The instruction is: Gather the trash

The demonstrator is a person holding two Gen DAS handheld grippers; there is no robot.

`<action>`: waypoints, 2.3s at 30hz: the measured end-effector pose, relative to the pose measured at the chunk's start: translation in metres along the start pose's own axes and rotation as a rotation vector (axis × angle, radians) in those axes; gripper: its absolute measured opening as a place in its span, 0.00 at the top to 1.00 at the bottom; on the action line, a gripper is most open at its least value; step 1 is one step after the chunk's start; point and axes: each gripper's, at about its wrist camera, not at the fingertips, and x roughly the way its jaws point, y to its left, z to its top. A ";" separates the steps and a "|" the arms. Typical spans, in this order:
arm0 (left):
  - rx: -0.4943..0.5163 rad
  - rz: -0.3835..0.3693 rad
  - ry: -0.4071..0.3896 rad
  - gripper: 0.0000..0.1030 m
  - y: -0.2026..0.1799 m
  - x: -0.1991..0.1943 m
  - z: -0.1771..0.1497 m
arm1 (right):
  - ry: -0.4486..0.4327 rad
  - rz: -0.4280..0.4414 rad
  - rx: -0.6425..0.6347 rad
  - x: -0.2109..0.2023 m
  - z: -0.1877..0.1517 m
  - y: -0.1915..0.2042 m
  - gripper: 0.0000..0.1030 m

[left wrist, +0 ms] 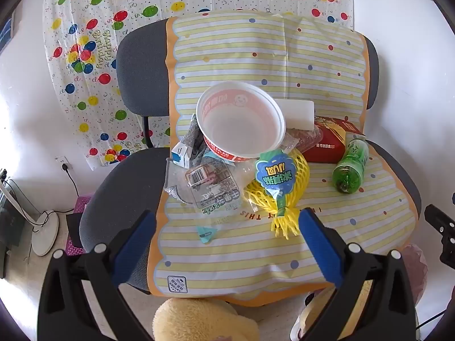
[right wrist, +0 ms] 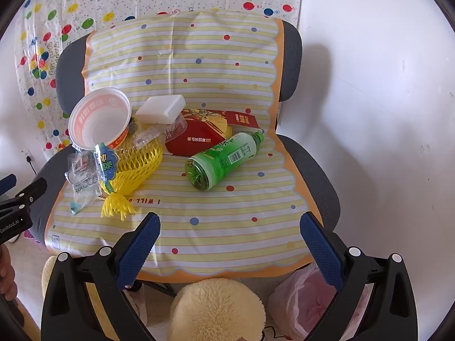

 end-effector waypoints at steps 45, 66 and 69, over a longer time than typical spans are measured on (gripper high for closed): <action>-0.006 0.000 0.006 0.05 0.002 0.001 -0.002 | 0.002 0.002 0.003 0.001 0.000 -0.002 0.05; -0.006 0.000 0.008 0.05 0.004 0.001 -0.002 | 0.003 0.002 0.005 0.000 0.000 -0.002 0.05; -0.006 0.000 0.008 0.05 0.004 0.001 -0.002 | 0.002 0.003 0.005 0.000 0.000 -0.002 0.05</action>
